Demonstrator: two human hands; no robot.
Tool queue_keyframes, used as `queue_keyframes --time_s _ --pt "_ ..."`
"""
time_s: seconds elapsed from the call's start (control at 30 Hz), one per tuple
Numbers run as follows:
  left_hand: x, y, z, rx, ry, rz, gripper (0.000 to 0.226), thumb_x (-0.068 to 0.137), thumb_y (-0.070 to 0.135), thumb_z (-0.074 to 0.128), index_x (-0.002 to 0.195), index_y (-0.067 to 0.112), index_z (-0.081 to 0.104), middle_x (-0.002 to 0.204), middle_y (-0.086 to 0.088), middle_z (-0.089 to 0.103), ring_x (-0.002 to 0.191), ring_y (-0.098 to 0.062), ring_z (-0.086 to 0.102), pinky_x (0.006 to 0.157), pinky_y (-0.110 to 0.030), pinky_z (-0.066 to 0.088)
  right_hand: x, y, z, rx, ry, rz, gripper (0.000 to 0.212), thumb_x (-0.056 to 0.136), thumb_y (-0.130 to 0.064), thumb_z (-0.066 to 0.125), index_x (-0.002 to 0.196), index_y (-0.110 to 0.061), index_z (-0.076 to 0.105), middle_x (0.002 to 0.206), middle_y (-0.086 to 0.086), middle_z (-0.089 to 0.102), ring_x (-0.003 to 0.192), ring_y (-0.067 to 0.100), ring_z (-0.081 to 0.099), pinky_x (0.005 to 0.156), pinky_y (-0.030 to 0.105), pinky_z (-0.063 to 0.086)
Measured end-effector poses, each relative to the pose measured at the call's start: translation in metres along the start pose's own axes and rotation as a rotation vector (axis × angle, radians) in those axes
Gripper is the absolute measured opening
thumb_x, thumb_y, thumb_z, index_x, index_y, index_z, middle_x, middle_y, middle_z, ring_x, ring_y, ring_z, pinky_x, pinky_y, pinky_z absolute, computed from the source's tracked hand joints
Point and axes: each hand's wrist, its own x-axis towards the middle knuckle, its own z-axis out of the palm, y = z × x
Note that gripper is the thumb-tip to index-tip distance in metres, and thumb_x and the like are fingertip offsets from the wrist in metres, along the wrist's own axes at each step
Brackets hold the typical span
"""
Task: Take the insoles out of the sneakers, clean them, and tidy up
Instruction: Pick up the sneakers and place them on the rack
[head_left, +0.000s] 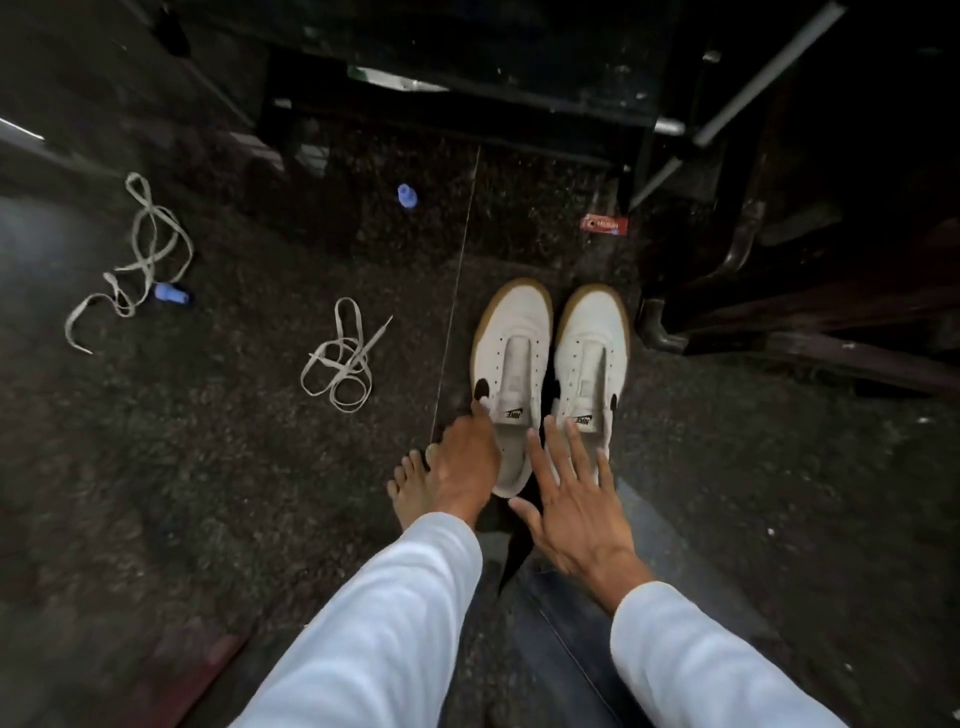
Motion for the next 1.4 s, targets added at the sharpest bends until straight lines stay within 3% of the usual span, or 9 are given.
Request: queue_keyframes --time_s 0.17,0.4,0.77,0.9,0.97,1.0,1.1,1.23,1.4 --pt "-0.010 0.001 -0.026 -0.031 0.002 0.000 0.030 0.092 0.004 0.048 0.118 0.002 0.061 0.120 -0.022 0.064 0.112 -0.039 0.062 0.092 -0.041 0.051 -0.012 0.001 -0.032 0.184 0.003 0.022 0.077 0.097 -0.048 0.039 0.154 -0.015 -0.003 0.163 0.009 -0.006 0.150 0.025 -0.010 0.122 0.047 0.010" --pt "-0.065 -0.011 -0.085 -0.108 0.019 -0.058 0.030 0.087 0.007 0.047 0.110 0.002 0.065 0.116 -0.024 0.064 0.111 -0.045 0.059 0.090 -0.045 0.051 -0.035 -0.017 -0.102 0.551 0.097 0.194 0.064 0.094 -0.035 0.052 0.147 -0.013 0.024 0.154 0.008 0.027 0.138 0.028 0.034 0.107 0.051 0.040" --pt "-0.220 0.009 -0.205 -0.243 0.092 -0.048 0.022 0.095 0.026 0.046 0.092 0.018 0.066 0.094 -0.008 0.074 0.094 -0.034 0.065 0.082 -0.036 0.049 -0.116 -0.051 -0.226 0.889 0.311 0.224 0.042 0.092 -0.037 0.058 0.133 -0.026 0.050 0.111 -0.007 0.049 0.094 0.004 0.055 0.090 0.026 0.050" --pt "-0.305 0.049 -0.281 -0.246 0.274 -0.018 0.035 0.090 0.059 0.040 0.124 0.067 0.044 0.091 -0.003 0.070 0.096 -0.034 0.063 0.091 -0.039 0.045 -0.160 -0.050 -0.286 0.831 0.569 0.150 0.038 0.083 -0.034 0.064 0.121 -0.029 0.065 0.083 -0.014 0.053 0.057 -0.001 0.051 0.055 0.011 0.046" --pt "-0.344 0.077 -0.323 -0.284 0.401 0.010 0.036 0.076 0.078 0.032 0.109 0.091 0.025 0.074 -0.003 0.066 0.084 -0.037 0.062 0.079 -0.043 0.041 -0.182 -0.056 -0.325 0.812 0.681 0.103 0.035 0.079 -0.038 0.058 0.112 -0.034 0.071 0.076 -0.016 0.050 0.049 0.000 0.045 0.049 0.012 0.043" --pt "-0.360 0.090 -0.346 -0.384 0.410 -0.035 0.026 0.071 0.085 0.031 0.095 0.089 0.040 0.064 -0.002 0.065 0.076 -0.033 0.064 0.074 -0.044 0.043 -0.192 -0.059 -0.347 0.811 0.732 0.080 0.033 0.079 -0.038 0.057 0.109 -0.036 0.072 0.075 -0.018 0.048 0.047 0.002 0.044 0.048 0.013 0.042" --pt "-0.390 0.111 -0.404 -0.521 0.632 -0.114 0.062 0.054 0.103 0.032 0.046 0.051 0.065 0.038 0.010 0.045 0.053 -0.020 0.056 0.067 -0.031 0.055 -0.205 -0.065 -0.406 0.815 0.864 0.012 0.029 0.080 -0.038 0.060 0.106 -0.036 0.074 0.072 -0.019 0.050 0.046 0.003 0.045 0.051 0.009 0.042" --pt "-0.372 0.101 -0.451 -0.343 0.765 -0.027 0.008 0.079 0.065 0.061 0.079 0.061 0.068 0.055 0.005 0.062 0.056 -0.016 0.060 0.058 -0.021 0.046 -0.187 -0.064 -0.485 0.857 0.905 -0.018 0.026 0.083 -0.033 0.066 0.107 -0.026 0.076 0.074 -0.015 0.058 0.051 0.003 0.050 0.054 0.011 0.044" --pt "-0.297 0.096 -0.524 -0.345 0.746 0.218 0.017 0.089 0.026 0.066 0.104 0.028 0.076 0.070 -0.014 0.073 0.070 -0.040 0.068 0.064 -0.040 0.056 -0.127 -0.063 -0.573 0.827 0.911 -0.024 0.011 0.088 -0.024 0.069 0.096 -0.021 0.076 0.073 -0.004 0.061 0.065 0.008 0.059 0.063 0.025 0.048"
